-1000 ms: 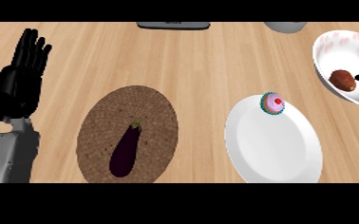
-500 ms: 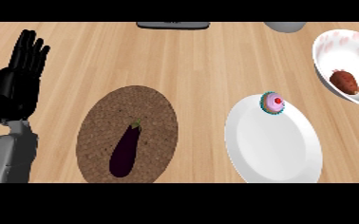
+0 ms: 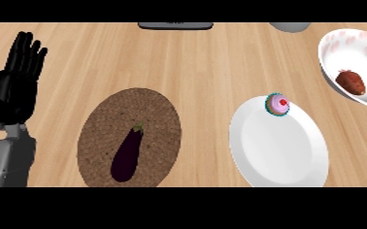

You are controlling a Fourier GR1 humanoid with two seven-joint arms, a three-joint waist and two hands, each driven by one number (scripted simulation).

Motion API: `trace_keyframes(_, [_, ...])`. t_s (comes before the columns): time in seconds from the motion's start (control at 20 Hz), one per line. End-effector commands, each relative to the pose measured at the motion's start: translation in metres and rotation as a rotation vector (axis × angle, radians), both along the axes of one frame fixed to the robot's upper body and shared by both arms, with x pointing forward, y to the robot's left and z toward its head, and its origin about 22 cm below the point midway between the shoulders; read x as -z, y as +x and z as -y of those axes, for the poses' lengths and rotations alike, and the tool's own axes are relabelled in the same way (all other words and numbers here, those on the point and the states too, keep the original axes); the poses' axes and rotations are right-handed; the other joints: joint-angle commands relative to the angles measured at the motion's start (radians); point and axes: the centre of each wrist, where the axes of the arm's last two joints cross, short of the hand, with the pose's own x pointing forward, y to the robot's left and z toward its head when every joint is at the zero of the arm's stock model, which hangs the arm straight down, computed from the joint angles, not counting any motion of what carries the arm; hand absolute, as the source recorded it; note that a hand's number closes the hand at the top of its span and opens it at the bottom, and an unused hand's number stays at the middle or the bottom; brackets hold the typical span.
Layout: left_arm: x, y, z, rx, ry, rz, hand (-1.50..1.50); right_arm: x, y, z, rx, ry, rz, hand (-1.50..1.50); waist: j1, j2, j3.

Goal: Pick the sweet potato from the plate and place it in the bowl

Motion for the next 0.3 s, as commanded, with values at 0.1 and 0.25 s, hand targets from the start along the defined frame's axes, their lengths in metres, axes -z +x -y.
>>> trace_keyframes(0.1, [-0.005,0.002,0.005,0.002,-0.010,-0.002,0.00,0.002,-0.045,0.022,-0.010,0.030,0.037,-1.50,-0.006,0.001,0.005])
trace_keyframes(0.25, [-0.003,-0.003,0.003,0.010,-0.005,-0.006,0.00,-0.004,-0.066,0.031,-0.027,0.034,0.050,-1.50,-0.007,-0.003,0.004])
